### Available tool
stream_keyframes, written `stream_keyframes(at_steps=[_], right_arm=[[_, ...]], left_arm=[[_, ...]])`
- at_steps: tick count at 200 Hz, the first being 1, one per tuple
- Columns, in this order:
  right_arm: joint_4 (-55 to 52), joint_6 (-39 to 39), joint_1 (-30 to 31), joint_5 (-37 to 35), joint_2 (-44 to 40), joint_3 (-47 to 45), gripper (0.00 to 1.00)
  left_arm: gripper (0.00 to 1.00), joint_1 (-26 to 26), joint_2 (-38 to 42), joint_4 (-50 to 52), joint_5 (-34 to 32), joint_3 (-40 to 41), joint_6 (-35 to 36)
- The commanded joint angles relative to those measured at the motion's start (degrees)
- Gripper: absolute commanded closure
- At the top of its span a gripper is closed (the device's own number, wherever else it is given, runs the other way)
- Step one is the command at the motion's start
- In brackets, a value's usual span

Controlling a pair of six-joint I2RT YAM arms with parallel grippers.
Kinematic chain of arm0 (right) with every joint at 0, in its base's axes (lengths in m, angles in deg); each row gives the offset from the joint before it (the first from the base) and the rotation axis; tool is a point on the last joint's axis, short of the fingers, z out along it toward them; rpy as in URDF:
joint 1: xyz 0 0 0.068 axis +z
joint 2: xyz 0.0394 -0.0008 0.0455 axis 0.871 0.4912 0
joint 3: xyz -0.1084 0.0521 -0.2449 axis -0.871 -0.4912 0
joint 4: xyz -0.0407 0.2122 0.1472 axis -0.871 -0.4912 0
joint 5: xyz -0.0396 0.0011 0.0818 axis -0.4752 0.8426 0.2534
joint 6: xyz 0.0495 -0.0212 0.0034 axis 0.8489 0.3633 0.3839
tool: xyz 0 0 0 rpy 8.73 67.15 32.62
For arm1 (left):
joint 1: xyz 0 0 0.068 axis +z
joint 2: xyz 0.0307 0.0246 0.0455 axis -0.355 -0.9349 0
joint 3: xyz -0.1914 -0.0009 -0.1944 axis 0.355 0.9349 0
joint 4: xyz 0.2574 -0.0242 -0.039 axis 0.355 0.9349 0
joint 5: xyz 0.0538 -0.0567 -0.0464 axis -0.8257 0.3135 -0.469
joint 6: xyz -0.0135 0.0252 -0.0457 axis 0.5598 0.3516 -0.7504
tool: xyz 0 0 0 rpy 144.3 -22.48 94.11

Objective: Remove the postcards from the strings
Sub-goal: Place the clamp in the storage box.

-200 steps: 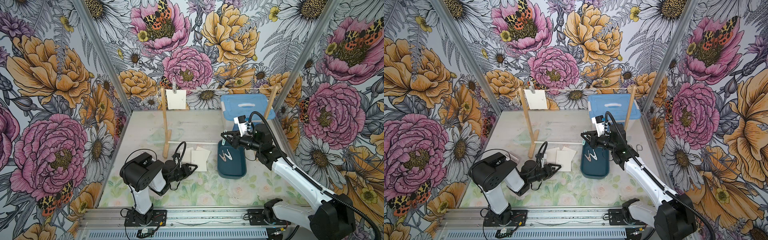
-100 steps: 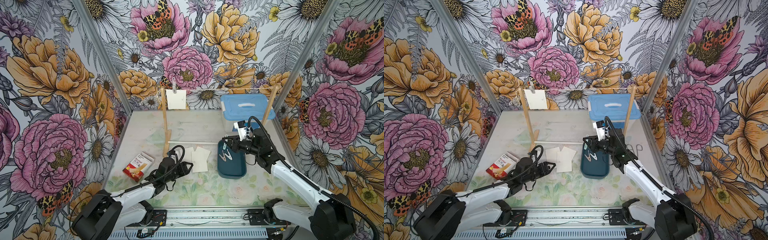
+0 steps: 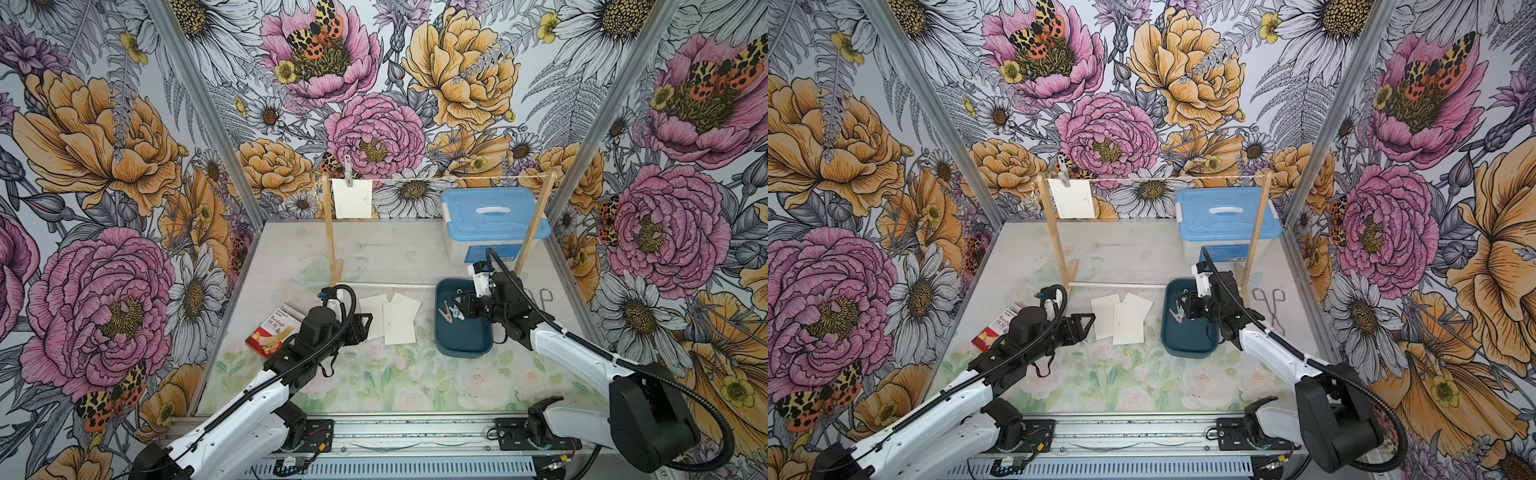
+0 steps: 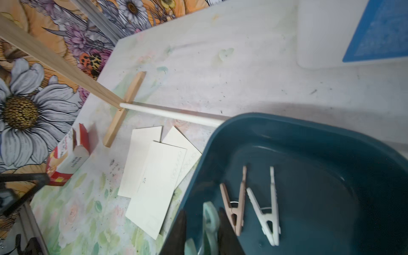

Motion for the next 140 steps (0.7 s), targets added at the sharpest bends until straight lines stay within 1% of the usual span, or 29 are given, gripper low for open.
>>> stream_keyframes(at_steps=[1,21,34,44,52,61,79,106,140], right_arm=[[-0.53,0.95,1.19,-4.28,2.05,-0.77,0.75],[-0.45,1.38,2.14,-5.55,3.42,-1.09,0.74],[-0.35,1.66,2.63,-5.84,3.43,-1.27,0.7],[-0.36,1.66,2.9,-5.99,3.1,-1.23,0.63],[-0.44,1.9,2.92,-5.96,2.53,-1.23,0.55],[-0.48,1.96,3.04,-5.78,1.67,-1.13,0.48],[-1.58,2.1,3.04,-6.0,-0.29,-0.41,0.39],[-3.8,2.1,3.1,-6.09,-3.65,0.89,0.37],[-5.06,2.17,3.32,-4.13,-7.53,2.02,0.35]], left_arm=[[0.34,1.31,-0.3,-0.14,-0.39,-2.36,4.06],[0.33,1.97,-0.15,-2.17,-0.5,-2.74,4.42],[0.33,2.44,0.12,-3.54,-0.28,-2.9,4.54],[0.33,2.78,0.29,-4.46,-0.19,-3.0,4.67],[0.33,3.19,0.22,-5.18,-0.11,-3.21,4.68],[0.33,3.74,0.06,-5.89,0.28,-3.48,4.77],[0.3,4.65,-0.51,-7.29,0.69,-4.26,5.01],[0.27,5.76,-1.41,-10.09,1.71,-5.84,5.18],[0.25,7.18,-3.73,-13.35,3.31,-8.53,4.95]])
